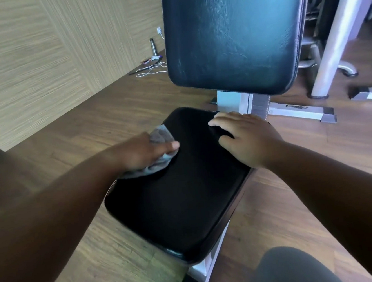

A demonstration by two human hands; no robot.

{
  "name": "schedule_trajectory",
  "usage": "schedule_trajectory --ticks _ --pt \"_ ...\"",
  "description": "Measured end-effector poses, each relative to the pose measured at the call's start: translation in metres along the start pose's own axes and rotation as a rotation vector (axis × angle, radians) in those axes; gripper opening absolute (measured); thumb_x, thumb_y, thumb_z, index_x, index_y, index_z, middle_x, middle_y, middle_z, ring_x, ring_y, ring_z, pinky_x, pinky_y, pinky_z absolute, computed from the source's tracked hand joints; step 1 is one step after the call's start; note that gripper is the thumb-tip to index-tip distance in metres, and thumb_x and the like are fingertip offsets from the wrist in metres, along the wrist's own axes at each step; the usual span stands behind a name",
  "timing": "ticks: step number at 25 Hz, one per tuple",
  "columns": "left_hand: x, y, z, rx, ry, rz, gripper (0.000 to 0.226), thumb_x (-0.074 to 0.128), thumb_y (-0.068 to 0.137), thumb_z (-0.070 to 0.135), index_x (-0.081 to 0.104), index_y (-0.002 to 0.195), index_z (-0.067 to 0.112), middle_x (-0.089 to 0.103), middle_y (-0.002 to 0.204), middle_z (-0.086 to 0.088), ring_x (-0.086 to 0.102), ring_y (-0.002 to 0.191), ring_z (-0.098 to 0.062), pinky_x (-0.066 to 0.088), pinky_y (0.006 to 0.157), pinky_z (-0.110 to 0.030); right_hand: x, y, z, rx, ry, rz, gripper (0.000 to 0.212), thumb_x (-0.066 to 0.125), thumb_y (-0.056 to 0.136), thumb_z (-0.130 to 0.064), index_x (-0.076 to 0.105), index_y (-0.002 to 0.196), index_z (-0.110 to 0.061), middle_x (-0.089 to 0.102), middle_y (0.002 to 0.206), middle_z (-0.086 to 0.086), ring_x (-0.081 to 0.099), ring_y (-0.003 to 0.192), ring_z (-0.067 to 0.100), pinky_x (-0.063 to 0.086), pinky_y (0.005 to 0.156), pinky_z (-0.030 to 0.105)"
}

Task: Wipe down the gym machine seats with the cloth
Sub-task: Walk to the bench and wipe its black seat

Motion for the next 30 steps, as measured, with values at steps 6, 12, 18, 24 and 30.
schedule_trajectory --ticks 6,12,18,24,30 --pt "0.001 0.097 0.047 0.123 0.043 -0.051 0.051 0.045 0.099 0.056 0.052 0.075 0.012 0.059 0.075 -0.011 0.054 0.075 -0.025 0.041 0.056 -0.014 0.003 0.001 0.003 -0.004 0.019 -0.017 0.059 0.026 0.088 -0.046 0.041 0.145 -0.04 0.033 0.157 -0.015 0.029 0.143 0.011 0.02 0.114 0.032" --pt "0.014 0.069 0.041 0.145 0.32 -0.022 0.069 0.037 0.099 0.059 0.028 0.153 0.018 0.035 0.154 -0.012 0.032 0.142 -0.031 0.028 0.112 -0.04 -0.002 -0.002 0.001 -0.003 0.024 0.012 0.047 0.039 0.099 -0.034 0.043 0.146 -0.037 0.035 0.156 -0.016 0.03 0.142 0.01 0.02 0.113 0.028" --pt "0.05 -0.076 0.048 0.377 0.477 -0.052 0.084 0.022 0.088 0.075 -0.008 0.156 0.036 -0.019 0.161 0.011 -0.02 0.149 -0.007 -0.008 0.12 -0.028 -0.001 -0.004 0.004 0.033 0.06 -0.012 0.048 0.037 0.101 -0.028 0.04 0.148 -0.038 0.027 0.16 -0.018 0.023 0.145 0.006 0.01 0.114 0.021" --pt "0.032 0.017 0.052 0.044 0.468 0.016 0.085 0.029 0.094 0.071 -0.001 0.159 0.025 -0.006 0.167 -0.011 -0.007 0.153 -0.026 0.001 0.122 -0.043 -0.003 -0.004 0.004 0.037 0.081 0.003 0.048 0.038 0.1 -0.025 0.044 0.147 -0.033 0.032 0.159 -0.015 0.027 0.144 0.009 0.014 0.115 0.023" --pt "0.051 -0.078 0.049 0.299 0.46 -0.027 0.092 0.023 0.084 0.08 -0.007 0.158 0.033 -0.012 0.165 0.007 -0.014 0.15 -0.008 -0.005 0.119 -0.028 -0.001 -0.006 0.006 0.041 0.104 -0.005 0.049 0.037 0.098 -0.022 0.045 0.144 -0.036 0.033 0.158 -0.017 0.029 0.143 0.01 0.015 0.115 0.024"
Point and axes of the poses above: each hand's wrist, its own y-axis towards the middle knuckle, its own x-axis out of the palm, z = x × y, the point moved 8 cm from there along y, towards the middle knuckle
